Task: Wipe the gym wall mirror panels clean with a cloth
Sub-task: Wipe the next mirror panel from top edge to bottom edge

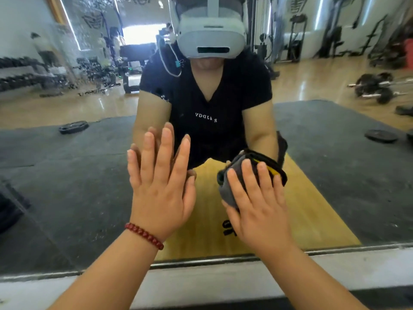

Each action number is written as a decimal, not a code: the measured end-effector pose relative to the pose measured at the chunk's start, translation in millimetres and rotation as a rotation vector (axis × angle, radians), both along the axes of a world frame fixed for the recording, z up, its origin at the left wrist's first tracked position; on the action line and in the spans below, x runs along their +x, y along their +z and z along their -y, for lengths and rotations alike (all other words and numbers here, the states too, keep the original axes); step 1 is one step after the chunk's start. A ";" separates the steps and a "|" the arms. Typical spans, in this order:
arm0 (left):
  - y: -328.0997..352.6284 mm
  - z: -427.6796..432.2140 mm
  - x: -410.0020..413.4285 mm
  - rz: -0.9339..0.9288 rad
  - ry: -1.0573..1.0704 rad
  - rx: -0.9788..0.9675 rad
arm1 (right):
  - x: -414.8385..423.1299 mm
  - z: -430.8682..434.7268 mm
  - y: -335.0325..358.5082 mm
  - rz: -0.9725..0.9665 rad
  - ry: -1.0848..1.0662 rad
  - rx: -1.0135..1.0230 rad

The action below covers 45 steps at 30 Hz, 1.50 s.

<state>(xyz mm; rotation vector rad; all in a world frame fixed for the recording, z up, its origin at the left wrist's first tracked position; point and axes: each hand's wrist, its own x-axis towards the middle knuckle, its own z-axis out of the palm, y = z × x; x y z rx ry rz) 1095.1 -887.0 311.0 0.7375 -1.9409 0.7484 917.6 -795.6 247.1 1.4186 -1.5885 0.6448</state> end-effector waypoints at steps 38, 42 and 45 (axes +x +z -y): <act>156.4 13.4 -7.8 0.107 -0.043 -0.241 | -22.5 9.2 177.4 -0.156 0.007 -0.139; 155.6 13.2 -8.2 0.124 -0.019 -0.251 | -20.7 4.5 171.9 -0.154 0.007 -0.113; 157.5 8.0 -8.3 0.107 -0.035 -0.235 | -10.0 10.6 220.4 -0.092 0.055 -0.186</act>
